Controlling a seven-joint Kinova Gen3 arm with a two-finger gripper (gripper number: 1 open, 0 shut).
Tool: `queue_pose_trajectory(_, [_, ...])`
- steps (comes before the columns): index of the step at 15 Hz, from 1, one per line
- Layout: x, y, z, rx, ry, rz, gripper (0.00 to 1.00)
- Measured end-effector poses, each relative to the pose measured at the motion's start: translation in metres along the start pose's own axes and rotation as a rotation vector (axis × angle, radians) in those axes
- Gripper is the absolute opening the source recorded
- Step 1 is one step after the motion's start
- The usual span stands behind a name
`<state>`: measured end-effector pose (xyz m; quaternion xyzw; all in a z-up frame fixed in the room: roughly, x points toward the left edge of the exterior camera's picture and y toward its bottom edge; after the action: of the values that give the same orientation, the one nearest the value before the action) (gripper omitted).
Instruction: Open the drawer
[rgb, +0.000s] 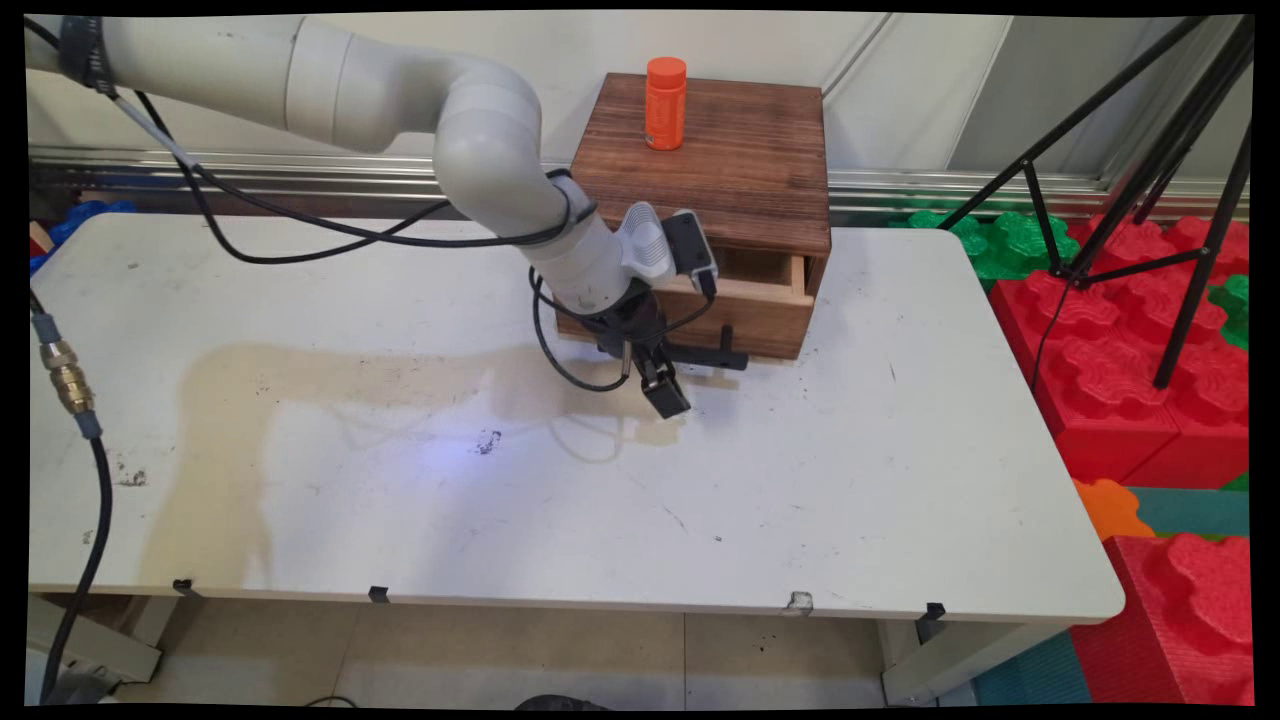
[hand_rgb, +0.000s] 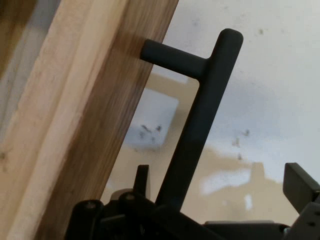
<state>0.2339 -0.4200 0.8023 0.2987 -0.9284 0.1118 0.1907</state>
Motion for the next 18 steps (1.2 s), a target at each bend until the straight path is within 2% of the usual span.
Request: queue_pose_trajectory(18, [-0.025,0.073,-0.033,-0.064,-0.049,-0.008,1.00])
